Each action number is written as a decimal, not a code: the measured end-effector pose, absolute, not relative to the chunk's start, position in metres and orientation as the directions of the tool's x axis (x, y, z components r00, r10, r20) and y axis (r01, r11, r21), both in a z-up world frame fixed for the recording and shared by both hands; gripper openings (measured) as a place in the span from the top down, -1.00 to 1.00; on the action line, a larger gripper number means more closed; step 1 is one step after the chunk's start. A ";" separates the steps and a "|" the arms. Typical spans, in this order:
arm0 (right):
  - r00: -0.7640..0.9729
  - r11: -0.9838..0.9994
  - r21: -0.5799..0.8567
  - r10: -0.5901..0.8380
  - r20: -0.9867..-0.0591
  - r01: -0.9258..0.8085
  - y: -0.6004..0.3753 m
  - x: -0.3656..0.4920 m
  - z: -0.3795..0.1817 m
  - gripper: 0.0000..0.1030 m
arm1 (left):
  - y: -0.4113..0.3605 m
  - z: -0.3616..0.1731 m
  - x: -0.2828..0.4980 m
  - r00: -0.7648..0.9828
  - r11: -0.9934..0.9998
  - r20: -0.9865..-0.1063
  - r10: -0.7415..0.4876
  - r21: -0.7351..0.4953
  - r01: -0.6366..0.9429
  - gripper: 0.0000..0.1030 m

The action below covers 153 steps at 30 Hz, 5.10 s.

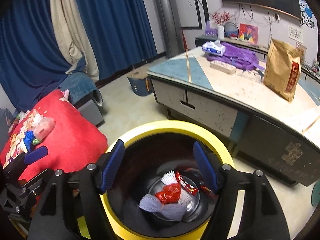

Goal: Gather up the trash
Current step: 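Withdraw both tools from the bin back toward the bedspread, then reach the left tool toward the red snack tube on the bedspread, then close the left tool on the red snack tube while the right tool grasps a yellow-white wrapper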

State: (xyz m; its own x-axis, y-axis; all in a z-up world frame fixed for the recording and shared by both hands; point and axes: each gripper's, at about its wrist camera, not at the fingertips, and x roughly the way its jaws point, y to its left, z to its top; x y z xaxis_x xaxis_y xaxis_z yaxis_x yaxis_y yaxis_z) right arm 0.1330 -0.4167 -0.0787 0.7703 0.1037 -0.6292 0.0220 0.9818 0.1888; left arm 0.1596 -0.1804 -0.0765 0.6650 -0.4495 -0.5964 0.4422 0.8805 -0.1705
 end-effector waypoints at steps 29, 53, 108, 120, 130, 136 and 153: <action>0.803 0.962 0.104 0.268 -0.533 -0.252 -0.310 0.105 -0.031 -0.62 | -0.073 -0.020 0.122 0.866 0.979 -0.457 -0.203 -0.111 0.171 -0.79; 0.766 0.919 0.098 0.375 -0.523 -0.383 -0.238 0.098 -0.015 -0.74 | -0.004 -0.003 0.104 0.905 0.988 -0.417 -0.083 -0.154 0.019 -0.79; 0.426 0.763 0.295 0.587 -0.688 -0.576 -0.075 0.174 -0.090 0.07 | 0.140 -0.077 0.087 0.764 0.866 -0.645 0.013 -0.374 -0.331 -0.38; 0.324 0.709 0.445 0.670 -0.668 -0.548 -0.077 0.184 -0.106 0.04 | 0.142 -0.093 0.093 0.729 0.844 -0.684 -0.020 -0.402 -0.354 -0.35; 0.309 0.673 0.466 0.706 -0.638 -0.574 -0.086 0.175 -0.097 0.56 | 0.145 -0.098 0.093 0.733 0.815 -0.676 -0.083 -0.469 -0.340 0.06; 0.352 0.667 0.407 0.705 -0.616 -0.624 -0.086 0.158 -0.083 0.73 | 0.155 -0.100 0.092 0.740 0.782 -0.660 -0.129 -0.527 -0.334 0.20; 0.496 0.659 0.181 0.693 -0.523 -0.730 -0.087 0.116 -0.041 0.86 | 0.147 -0.062 0.082 0.825 0.816 -0.547 -0.141 -0.536 -0.217 0.39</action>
State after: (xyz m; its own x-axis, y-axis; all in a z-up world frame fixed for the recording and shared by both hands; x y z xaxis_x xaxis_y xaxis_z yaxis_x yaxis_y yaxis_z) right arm 0.1156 -0.0867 -0.0413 0.4960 0.6932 -0.5230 -0.7300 0.6590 0.1812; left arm 0.0824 0.1473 -0.0620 0.8250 -0.1406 -0.5474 -0.2167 0.8159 -0.5361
